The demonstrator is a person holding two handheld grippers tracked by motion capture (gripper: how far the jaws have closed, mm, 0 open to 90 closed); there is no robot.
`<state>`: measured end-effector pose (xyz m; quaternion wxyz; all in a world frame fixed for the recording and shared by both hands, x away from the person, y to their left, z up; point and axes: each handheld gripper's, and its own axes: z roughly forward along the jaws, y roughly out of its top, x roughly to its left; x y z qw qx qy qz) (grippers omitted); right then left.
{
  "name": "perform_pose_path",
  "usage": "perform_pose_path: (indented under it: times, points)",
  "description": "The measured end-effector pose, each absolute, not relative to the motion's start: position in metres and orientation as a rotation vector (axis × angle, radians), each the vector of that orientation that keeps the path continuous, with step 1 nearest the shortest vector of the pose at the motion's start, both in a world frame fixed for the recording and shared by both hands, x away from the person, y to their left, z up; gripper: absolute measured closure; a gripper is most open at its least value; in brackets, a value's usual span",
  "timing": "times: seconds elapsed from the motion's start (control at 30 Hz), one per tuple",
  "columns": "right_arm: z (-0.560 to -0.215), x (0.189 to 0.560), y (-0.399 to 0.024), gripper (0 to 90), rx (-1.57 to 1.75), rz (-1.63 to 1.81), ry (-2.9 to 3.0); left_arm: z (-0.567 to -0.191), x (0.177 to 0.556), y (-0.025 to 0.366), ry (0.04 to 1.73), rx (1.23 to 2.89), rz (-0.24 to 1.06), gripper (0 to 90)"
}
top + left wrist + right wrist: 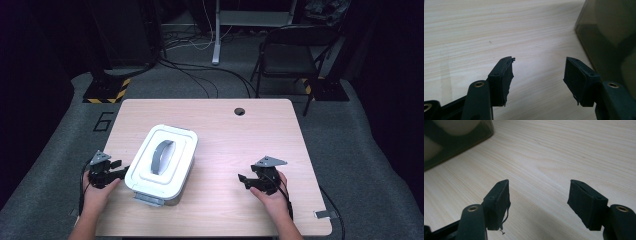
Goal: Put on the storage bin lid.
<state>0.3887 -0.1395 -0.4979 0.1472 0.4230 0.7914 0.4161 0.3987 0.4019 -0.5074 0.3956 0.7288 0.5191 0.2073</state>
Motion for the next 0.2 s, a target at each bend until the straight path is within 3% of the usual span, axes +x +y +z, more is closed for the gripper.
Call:
perform_pose_path:
  times: [0.2]
  points:
    - [-0.503,0.391,-0.144,32.3,1.208,1.117,2.268,-0.515,0.401,0.414,1.376,1.871,0.543,39.1]
